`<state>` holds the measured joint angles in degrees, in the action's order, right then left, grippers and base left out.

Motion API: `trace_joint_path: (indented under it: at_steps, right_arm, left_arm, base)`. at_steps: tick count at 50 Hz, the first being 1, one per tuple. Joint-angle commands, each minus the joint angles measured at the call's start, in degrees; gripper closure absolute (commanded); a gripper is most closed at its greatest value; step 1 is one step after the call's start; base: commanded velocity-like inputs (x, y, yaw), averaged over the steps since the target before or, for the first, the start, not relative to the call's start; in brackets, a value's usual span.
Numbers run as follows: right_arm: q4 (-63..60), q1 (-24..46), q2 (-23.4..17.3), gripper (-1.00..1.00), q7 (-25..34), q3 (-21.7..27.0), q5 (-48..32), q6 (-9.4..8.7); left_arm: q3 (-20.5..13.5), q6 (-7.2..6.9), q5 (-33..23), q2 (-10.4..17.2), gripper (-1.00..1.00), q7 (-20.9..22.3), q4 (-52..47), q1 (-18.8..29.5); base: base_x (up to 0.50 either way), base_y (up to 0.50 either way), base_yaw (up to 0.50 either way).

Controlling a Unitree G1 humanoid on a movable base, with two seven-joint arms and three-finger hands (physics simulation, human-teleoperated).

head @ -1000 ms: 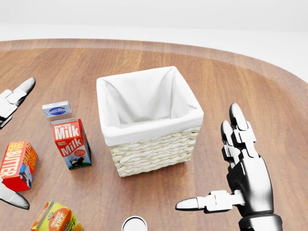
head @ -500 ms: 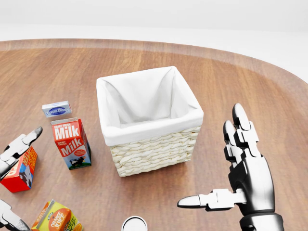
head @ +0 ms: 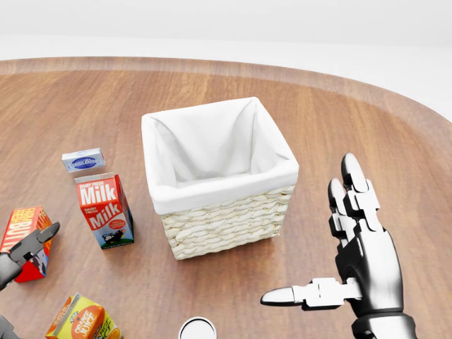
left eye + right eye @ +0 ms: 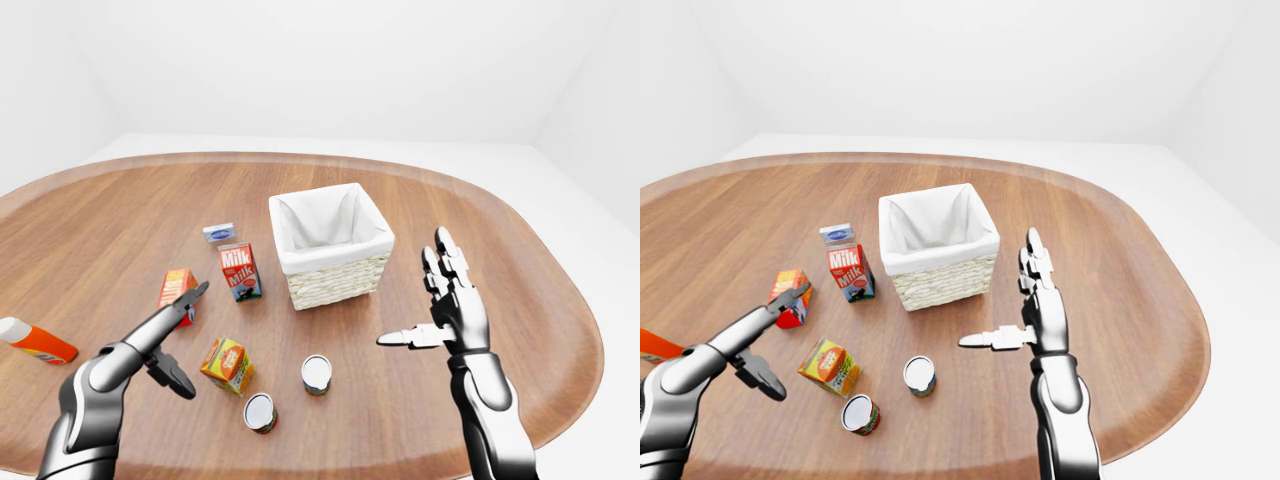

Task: Pick up the orange juice, and put it in the basket.

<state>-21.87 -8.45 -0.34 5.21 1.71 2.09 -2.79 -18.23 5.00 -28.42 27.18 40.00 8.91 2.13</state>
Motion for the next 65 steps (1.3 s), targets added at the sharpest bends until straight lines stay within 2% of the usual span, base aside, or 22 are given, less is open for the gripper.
trace_joint_path:
  at_steps: [1,6,8,12,18,23,26,30,35,39,44,52,56,62,65]
  right_arm:
    - [0.91,0.23,0.02,-1.00,-0.16,0.06,0.05,0.27]
    - [0.47,-0.37,0.10,-1.00,-0.26,-0.59,-0.29,0.48]
    - [0.57,-0.33,0.00,-1.00,-0.15,-0.42,-0.17,0.57]
    - [1.69,0.50,-0.01,-1.00,-0.35,-0.06,-0.07,0.56]
    - [1.59,-0.20,-0.08,-1.00,0.00,-0.01,0.08,1.12]
    - [1.01,-0.13,-0.07,-1.00,0.03,0.28,0.30,0.59]
    - [1.31,-0.22,-0.04,-1.00,0.15,0.30,0.34,0.90]
    - [0.85,-0.44,-0.03,-1.00,0.21,0.21,0.30,0.83]
    - [1.86,-0.48,0.04,-1.00,0.24,0.11,0.19,1.61]
    - [1.15,-0.49,-0.02,-1.00,0.28,0.10,0.36,0.93]
    - [1.47,-0.71,0.06,-1.00,0.26,-0.12,0.08,1.43]
    - [1.08,-0.64,0.01,-1.00,0.19,0.02,0.28,1.04]
    - [0.94,-0.55,-0.06,-1.00,0.25,0.39,0.51,0.89]
    - [1.20,-0.60,0.03,-1.00,0.21,0.33,0.37,1.27]
    - [0.41,-0.44,-0.03,-1.00,0.22,0.43,0.54,0.47]
  left_arm:
    - [0.42,0.00,-6.85,-0.64,-1.00,0.00,3.52,1.21]
    - [-0.19,0.00,-12.41,-1.36,-1.00,0.00,4.56,1.31]
    - [1.13,0.00,-11.91,-0.76,-1.00,0.00,4.19,0.73]
    - [1.02,0.00,-15.30,-1.27,-1.00,0.00,5.08,1.59]
    - [3.76,0.00,-14.95,-1.24,-1.00,0.00,4.28,0.81]
    - [2.84,0.00,-19.20,-2.31,-1.00,0.00,5.01,1.24]
    - [4.60,0.00,-17.93,-2.15,-1.00,0.00,3.66,0.88]
    - [4.94,0.00,-18.26,-2.06,-1.00,0.00,4.04,1.51]
    - [6.03,0.00,-17.20,-2.37,-1.00,0.00,2.74,0.80]
    - [6.14,0.00,-16.94,-2.54,-1.00,0.00,3.08,1.53]
    - [6.04,0.00,-18.74,-3.17,-1.00,0.00,3.85,1.98]
    - [6.68,0.00,-19.35,-3.14,-1.00,0.00,4.31,2.16]
    - [5.15,0.00,-25.54,-4.26,-1.00,0.00,5.98,2.81]
    - [6.39,0.00,-29.22,-4.37,-1.00,0.00,6.49,3.19]
    - [6.72,0.00,-32.85,-4.63,-1.00,0.00,6.98,3.79]
  base:
    - [0.00,0.00,0.00]
    - [0.00,0.00,0.00]
    - [0.00,0.00,0.00]
    - [0.00,0.00,0.00]
    - [0.00,0.00,0.00]
    - [0.00,0.00,0.00]
    - [0.00,0.00,0.00]
    - [0.00,0.00,0.00]
    - [0.00,0.00,0.00]
    - [0.00,0.00,0.00]
    - [0.00,0.00,0.00]
    - [0.00,0.00,0.00]
    - [0.00,0.00,0.00]
    - [0.00,0.00,0.00]
    - [0.00,0.00,0.00]
